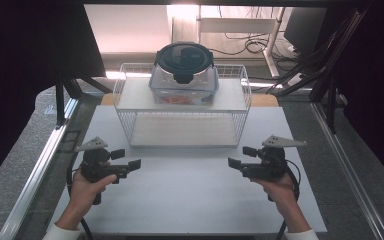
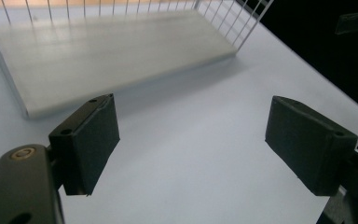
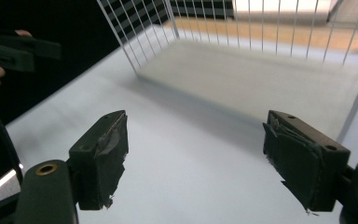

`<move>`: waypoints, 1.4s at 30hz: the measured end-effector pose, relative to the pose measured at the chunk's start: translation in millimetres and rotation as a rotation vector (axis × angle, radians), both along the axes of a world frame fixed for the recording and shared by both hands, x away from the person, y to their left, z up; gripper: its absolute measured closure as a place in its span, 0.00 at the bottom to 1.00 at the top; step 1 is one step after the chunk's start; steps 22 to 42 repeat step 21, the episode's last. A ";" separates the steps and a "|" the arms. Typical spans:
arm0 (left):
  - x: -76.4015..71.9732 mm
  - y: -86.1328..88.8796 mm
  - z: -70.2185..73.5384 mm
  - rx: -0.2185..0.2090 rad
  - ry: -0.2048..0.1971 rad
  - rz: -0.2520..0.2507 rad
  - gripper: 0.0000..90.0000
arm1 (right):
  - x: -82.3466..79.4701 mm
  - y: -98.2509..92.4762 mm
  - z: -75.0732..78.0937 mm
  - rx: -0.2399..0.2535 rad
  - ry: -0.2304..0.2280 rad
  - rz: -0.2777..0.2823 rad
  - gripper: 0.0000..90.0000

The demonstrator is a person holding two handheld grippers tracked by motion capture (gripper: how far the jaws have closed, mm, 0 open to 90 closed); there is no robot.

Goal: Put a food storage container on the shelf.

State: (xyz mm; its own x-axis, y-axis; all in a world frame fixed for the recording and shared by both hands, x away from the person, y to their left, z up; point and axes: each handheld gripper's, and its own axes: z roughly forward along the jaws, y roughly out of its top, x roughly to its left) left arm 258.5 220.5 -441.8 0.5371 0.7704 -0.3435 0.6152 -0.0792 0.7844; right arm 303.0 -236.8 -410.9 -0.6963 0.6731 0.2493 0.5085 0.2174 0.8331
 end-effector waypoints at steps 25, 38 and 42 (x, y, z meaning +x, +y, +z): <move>-6.9 0.3 -27.1 0.059 0.027 0.031 0.19 | 0.3 0.1 -37.2 -0.085 0.010 -0.030 0.23; -6.9 0.3 -27.1 0.059 0.027 0.031 0.19 | 0.3 0.1 -37.2 -0.085 0.010 -0.030 0.23; -6.9 0.3 -27.1 0.059 0.027 0.031 0.19 | 0.3 0.1 -37.2 -0.085 0.010 -0.030 0.23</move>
